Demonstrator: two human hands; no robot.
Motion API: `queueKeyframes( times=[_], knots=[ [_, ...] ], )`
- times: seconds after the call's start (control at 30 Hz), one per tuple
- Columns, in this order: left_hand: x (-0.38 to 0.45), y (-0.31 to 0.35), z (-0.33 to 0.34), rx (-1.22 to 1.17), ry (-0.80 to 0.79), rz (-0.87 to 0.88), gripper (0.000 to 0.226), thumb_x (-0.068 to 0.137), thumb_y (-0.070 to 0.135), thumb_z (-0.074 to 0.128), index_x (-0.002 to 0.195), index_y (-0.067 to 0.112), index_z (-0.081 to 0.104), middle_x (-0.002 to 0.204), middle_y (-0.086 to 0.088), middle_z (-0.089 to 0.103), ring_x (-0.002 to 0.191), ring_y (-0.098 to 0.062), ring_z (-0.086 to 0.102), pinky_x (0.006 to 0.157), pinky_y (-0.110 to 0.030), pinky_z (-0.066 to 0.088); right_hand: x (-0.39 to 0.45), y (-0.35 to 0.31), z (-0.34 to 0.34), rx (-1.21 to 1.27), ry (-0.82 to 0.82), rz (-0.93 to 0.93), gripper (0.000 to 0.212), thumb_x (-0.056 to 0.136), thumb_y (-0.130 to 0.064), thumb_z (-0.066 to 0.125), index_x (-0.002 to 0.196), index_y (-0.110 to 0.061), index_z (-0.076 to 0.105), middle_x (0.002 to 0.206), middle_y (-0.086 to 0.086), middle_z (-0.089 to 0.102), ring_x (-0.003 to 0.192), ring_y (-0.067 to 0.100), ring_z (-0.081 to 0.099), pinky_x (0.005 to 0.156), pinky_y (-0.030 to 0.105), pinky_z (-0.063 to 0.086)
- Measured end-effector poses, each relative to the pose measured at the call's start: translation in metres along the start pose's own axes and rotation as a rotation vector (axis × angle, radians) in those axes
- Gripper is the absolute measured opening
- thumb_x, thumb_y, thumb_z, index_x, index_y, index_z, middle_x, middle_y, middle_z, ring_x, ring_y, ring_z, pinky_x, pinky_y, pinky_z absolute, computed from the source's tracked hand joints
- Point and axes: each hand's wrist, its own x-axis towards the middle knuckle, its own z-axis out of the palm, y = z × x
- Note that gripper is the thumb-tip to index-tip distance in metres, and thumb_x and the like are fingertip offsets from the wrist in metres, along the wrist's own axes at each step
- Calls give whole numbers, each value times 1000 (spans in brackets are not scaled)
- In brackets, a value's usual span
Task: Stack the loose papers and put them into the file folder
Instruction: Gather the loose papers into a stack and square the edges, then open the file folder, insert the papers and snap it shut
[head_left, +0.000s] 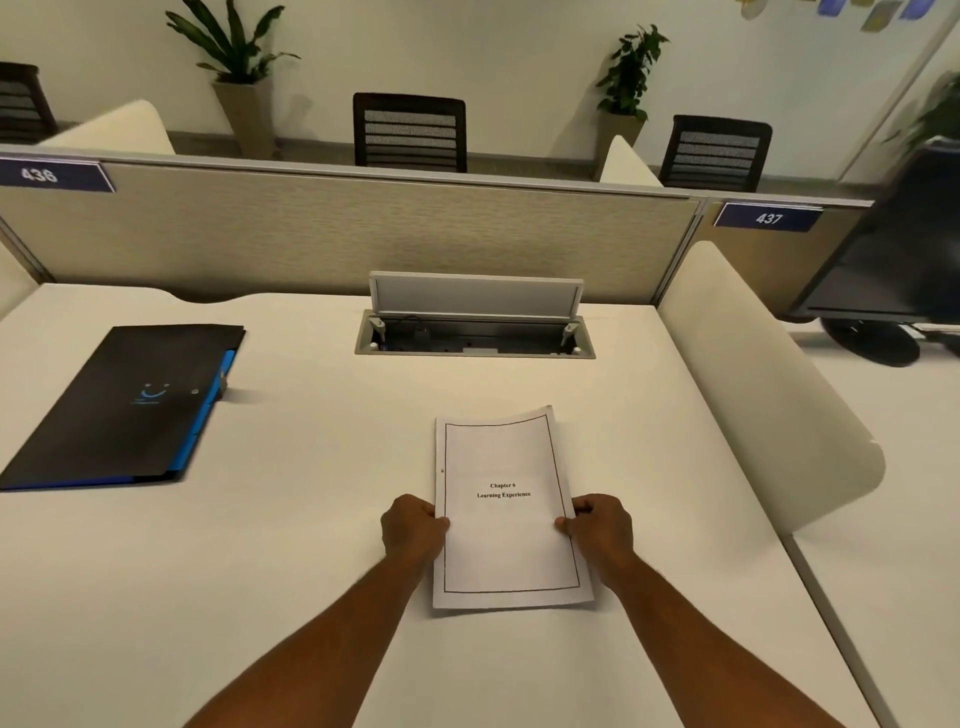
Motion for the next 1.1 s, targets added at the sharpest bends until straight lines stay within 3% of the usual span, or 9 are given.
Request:
queueKeyframes(
  times=[0.23,0.33,0.43,0.5,0.7,0.87,1.1],
  knots=[
    [6,-6,5,72,19,72,18,76,15,71,87,12,58,84,1,61,83,-22,59,71,-27,47,-1,-2,-3,-143,-28,-3,25,67,-32,85,82,-20,68,83,-3,71,82,22,68,73,32,54],
    [7,-7,4,76,33,51,15,76,16,68,86,12,59,87,-1,63,80,-20,57,68,-25,42,-3,-6,-8,-199,-22,-7,26,72,-38,81,86,-24,65,91,-5,70,90,22,68,76,31,53],
    [7,-8,1,93,35,35,10,77,17,64,77,10,57,78,-2,62,73,-22,56,65,-27,45,-7,-10,-15,-266,-21,-7,54,71,-51,80,109,-22,55,100,-7,59,104,23,65,76,29,43],
    [9,-10,-2,112,33,33,12,79,19,63,75,8,59,74,-2,63,71,-22,57,67,-28,47,-8,-13,-16,-300,19,-13,59,73,-54,78,111,-19,51,99,-7,57,105,25,66,75,30,43],
    [14,-17,-19,124,4,47,14,80,21,62,77,7,62,79,-1,67,78,-22,63,70,-30,51,-15,-28,-5,-314,52,-77,36,82,-50,69,98,-21,57,93,-6,59,86,21,59,73,30,44],
    [21,-28,-46,121,2,60,14,82,27,62,82,13,63,85,0,66,85,-21,62,75,-29,52,-22,-43,22,-296,-5,-112,29,79,-52,66,83,-23,61,89,-7,69,85,19,66,74,31,52],
    [56,-59,-119,93,13,54,14,79,29,55,77,18,63,82,3,68,78,-19,64,70,-32,55,-46,-86,81,-252,-57,-194,19,85,-44,69,86,-26,63,90,-10,68,86,15,65,72,29,49]
  ],
)
